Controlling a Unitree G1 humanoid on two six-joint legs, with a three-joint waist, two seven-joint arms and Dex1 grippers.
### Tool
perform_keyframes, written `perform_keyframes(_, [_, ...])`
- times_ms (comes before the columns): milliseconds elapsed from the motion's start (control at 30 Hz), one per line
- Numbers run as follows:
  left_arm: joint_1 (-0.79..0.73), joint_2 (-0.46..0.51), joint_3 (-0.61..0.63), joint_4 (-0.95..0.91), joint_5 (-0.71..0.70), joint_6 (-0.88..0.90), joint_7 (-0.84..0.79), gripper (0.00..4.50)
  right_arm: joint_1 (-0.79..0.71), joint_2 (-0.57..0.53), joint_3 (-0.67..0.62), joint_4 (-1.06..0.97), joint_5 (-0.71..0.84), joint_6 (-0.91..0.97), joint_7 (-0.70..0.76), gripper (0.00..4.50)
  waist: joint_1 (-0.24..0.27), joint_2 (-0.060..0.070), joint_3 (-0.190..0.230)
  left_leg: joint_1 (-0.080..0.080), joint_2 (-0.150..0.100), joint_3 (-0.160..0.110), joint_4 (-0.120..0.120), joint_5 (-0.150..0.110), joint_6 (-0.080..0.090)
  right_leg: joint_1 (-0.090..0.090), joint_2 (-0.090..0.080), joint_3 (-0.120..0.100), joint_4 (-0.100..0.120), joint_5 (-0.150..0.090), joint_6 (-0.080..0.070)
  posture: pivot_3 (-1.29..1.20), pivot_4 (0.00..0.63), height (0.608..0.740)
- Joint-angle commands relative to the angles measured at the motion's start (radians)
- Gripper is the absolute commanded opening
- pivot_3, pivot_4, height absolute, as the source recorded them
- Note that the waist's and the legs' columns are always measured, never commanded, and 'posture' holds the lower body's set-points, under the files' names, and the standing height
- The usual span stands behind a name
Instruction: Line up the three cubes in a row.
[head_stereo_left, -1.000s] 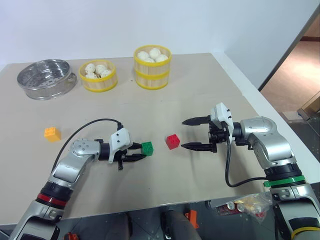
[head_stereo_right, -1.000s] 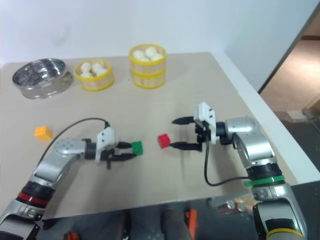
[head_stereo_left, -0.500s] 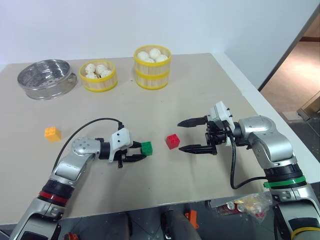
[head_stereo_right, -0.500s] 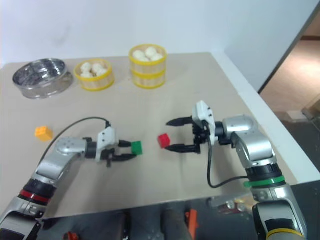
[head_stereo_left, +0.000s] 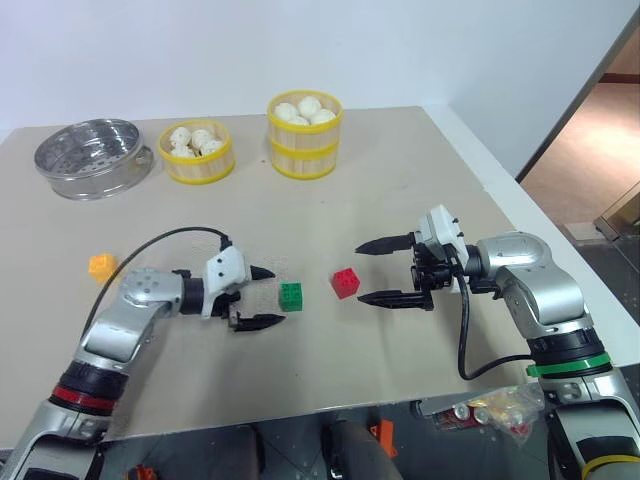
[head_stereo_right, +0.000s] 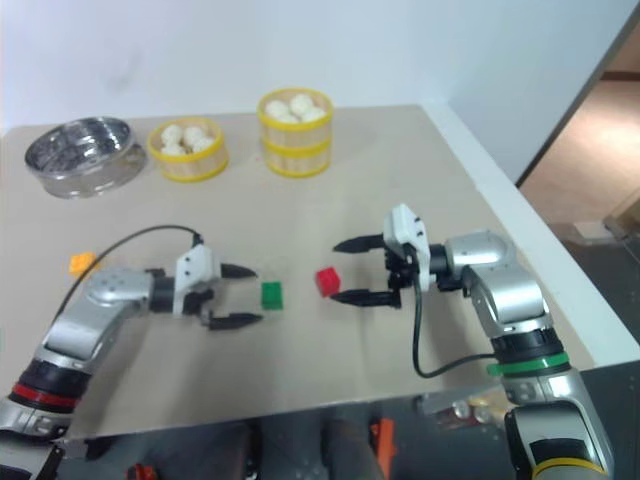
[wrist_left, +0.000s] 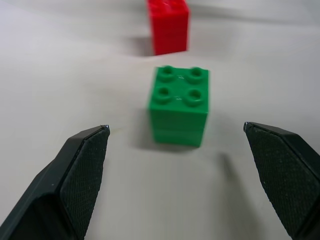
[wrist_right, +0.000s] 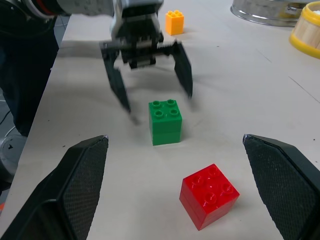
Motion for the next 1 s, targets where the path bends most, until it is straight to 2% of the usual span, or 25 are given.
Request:
perform_keyframes(33, [0.023,0.029,0.125,-0.073,-0.091,0.062,0.033,4.46,-0.030,-0.003,-0.029,-0.010,0.011,-0.003,-0.004,4.50,0.000,0.000,0.000,0.000,0.000,0.000,0.000,0.000,0.000,0.000,0.000,0.000,0.000,0.000,0.000,0.00,0.150,0.740])
perform_keyframes(167, [0.055,0.021,0.285,-0.129,-0.196,0.146,0.140,4.46,-0.048,0.001,-0.041,-0.011,0.023,0.013,-0.016,4.50,0.000,0.000,0.000,0.000,0.000,0.000,0.000,0.000,0.000,0.000,0.000,0.000,0.000,0.000,0.000,0.00,0.150,0.740])
perform_keyframes(267, [0.065,-0.013,0.373,-0.132,-0.199,0.157,0.275,4.46,-0.054,0.003,-0.044,-0.005,0.020,0.006,-0.021,4.50,0.001,0.000,0.000,0.000,0.000,0.000,0.000,0.000,0.000,0.000,0.000,0.000,0.000,0.000,0.000,0.00,0.150,0.740])
perform_keyframes(433, [0.107,-0.180,0.501,-0.165,-0.092,0.107,0.667,4.46,-0.056,0.008,-0.035,0.013,0.009,-0.012,-0.016,4.50,0.002,0.000,0.000,0.001,0.000,0.001,0.000,0.000,0.000,0.002,-0.001,0.000,0.000,0.000,0.001,0.00,0.150,0.740])
perform_keyframes(667, [0.154,-0.363,0.563,-0.200,-0.002,0.038,0.991,4.46,-0.076,0.009,-0.019,0.052,-0.007,-0.038,0.007,4.50,0.004,-0.001,0.000,0.001,-0.001,0.001,0.002,0.000,0.000,0.003,-0.002,0.001,-0.001,0.002,0.003,0.00,0.150,0.740])
perform_keyframes(800, [0.153,-0.370,0.596,-0.178,0.000,0.027,1.061,4.46,-0.086,0.007,-0.012,0.072,-0.019,-0.051,0.024,4.50,0.003,-0.001,-0.001,0.002,-0.001,0.002,0.003,0.000,0.000,0.003,-0.001,0.002,-0.001,0.004,0.003,0.00,0.150,0.740])
perform_keyframes(1000, [0.176,-0.312,0.631,-0.135,-0.038,0.064,1.034,4.46,-0.086,0.010,-0.009,0.081,-0.029,-0.061,0.036,4.50,0.003,-0.001,-0.001,0.002,-0.001,0.002,0.003,0.001,0.000,0.003,-0.001,0.002,-0.001,0.004,0.002,0.00,0.150,0.740])
